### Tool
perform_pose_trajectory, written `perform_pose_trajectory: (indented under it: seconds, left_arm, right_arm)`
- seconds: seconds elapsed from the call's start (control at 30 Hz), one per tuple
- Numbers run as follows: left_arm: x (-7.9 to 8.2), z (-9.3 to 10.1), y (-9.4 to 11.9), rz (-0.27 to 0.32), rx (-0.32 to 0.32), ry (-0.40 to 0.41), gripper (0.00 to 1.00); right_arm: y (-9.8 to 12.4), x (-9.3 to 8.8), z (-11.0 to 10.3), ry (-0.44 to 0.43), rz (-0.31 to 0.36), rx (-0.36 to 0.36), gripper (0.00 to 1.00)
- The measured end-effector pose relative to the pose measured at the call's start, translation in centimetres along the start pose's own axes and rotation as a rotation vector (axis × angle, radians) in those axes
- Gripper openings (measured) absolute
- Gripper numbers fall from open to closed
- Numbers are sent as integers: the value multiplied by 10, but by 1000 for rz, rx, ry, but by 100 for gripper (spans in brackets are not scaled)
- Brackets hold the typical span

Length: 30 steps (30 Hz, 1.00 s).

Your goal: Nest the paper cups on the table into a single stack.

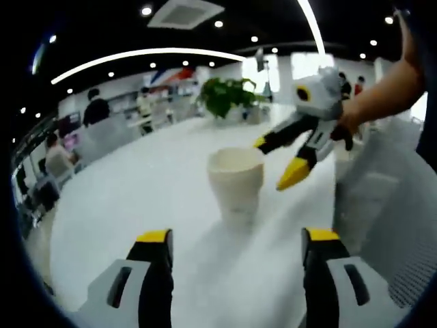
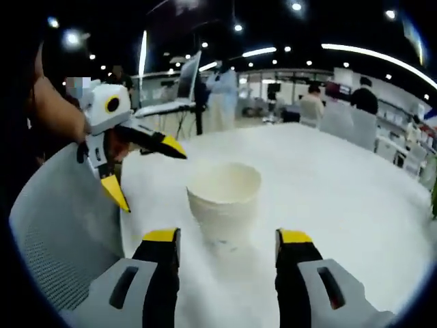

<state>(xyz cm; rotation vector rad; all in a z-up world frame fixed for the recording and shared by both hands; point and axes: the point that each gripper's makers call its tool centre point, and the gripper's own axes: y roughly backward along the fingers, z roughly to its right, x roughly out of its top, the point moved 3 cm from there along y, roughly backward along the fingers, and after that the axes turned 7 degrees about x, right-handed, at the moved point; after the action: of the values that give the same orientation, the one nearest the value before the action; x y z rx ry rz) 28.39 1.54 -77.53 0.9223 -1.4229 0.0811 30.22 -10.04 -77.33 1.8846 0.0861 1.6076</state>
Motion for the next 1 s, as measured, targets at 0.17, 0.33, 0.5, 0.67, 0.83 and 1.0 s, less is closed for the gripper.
perform_pose_trajectory:
  seconds: [0.17,0.33,0.5,0.67,0.83,1.0]
  left_arm:
    - [4,-7,-25,-30,-44,-26,60]
    - [17,-8,-39,-18,-122,-81,34]
    - [39,-53,-54,-20,-66,-98,28]
    - [54,-100,-79,-40,-10,-95,28]
    - [60,-131,-102,-61,9,-93,30]
    - [50,-146,-117,-91,0,-31,32]
  right_arm:
    - [-18,-6,0,48,-103,79,45]
    - [-31,-2,10,55,-123,120,29]
    - [-45,17,49,87,-151,97,29]
    - [-68,39,98,111,-172,66,28]
    - [-84,50,133,119,-212,43,28]
    - [-94,44,150,65,-245,49,27]
